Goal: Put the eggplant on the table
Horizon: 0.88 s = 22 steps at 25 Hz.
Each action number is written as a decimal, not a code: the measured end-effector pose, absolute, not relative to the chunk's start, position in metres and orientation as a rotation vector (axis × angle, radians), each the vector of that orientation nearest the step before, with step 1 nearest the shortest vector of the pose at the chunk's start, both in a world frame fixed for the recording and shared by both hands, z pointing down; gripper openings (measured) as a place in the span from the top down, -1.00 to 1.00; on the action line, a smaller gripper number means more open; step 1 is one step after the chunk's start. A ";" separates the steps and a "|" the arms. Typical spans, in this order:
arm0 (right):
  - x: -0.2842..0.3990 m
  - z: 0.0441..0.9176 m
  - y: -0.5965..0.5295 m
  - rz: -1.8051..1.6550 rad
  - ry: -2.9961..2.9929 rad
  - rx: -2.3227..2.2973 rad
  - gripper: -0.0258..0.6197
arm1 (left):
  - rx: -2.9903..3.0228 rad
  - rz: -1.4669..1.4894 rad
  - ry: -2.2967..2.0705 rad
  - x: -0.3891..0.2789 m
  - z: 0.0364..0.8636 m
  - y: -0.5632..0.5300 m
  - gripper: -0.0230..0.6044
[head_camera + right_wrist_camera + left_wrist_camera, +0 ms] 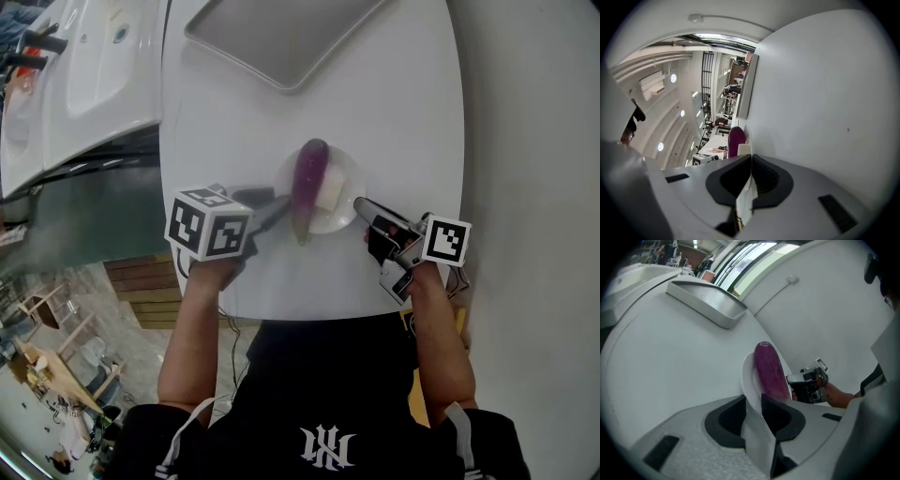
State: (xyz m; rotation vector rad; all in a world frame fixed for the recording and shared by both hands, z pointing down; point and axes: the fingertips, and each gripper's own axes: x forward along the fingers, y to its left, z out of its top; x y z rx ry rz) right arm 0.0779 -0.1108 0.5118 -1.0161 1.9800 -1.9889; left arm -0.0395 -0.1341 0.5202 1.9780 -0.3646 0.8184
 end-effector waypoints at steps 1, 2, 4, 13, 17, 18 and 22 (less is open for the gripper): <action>0.077 0.511 -0.111 -1.984 1.989 -1.027 0.89 | 1.990 0.843 -0.374 -0.040 0.521 -0.134 0.66; 0.077 0.510 -0.112 -1.979 2.003 -1.039 0.89 | 1.999 0.861 -0.379 -0.041 0.522 -0.134 0.66; 0.077 0.511 -0.112 -1.980 2.021 -1.067 0.89 | 2.013 0.884 -0.384 -0.041 0.523 -0.134 0.66; 0.079 0.518 -0.108 -2.018 2.135 -1.250 0.89 | 2.071 1.043 -0.391 -0.041 0.527 -0.132 0.66; 0.084 0.518 -0.109 -2.014 2.147 -1.269 0.89 | 2.088 1.097 -0.392 -0.036 0.525 -0.132 0.66; 0.085 0.518 -0.108 -2.018 2.147 -1.274 0.89 | 2.094 1.122 -0.391 -0.036 0.526 -0.131 0.65; 0.085 0.521 -0.106 -2.032 2.133 -1.274 0.89 | 2.142 1.219 -0.401 -0.034 0.520 -0.130 0.63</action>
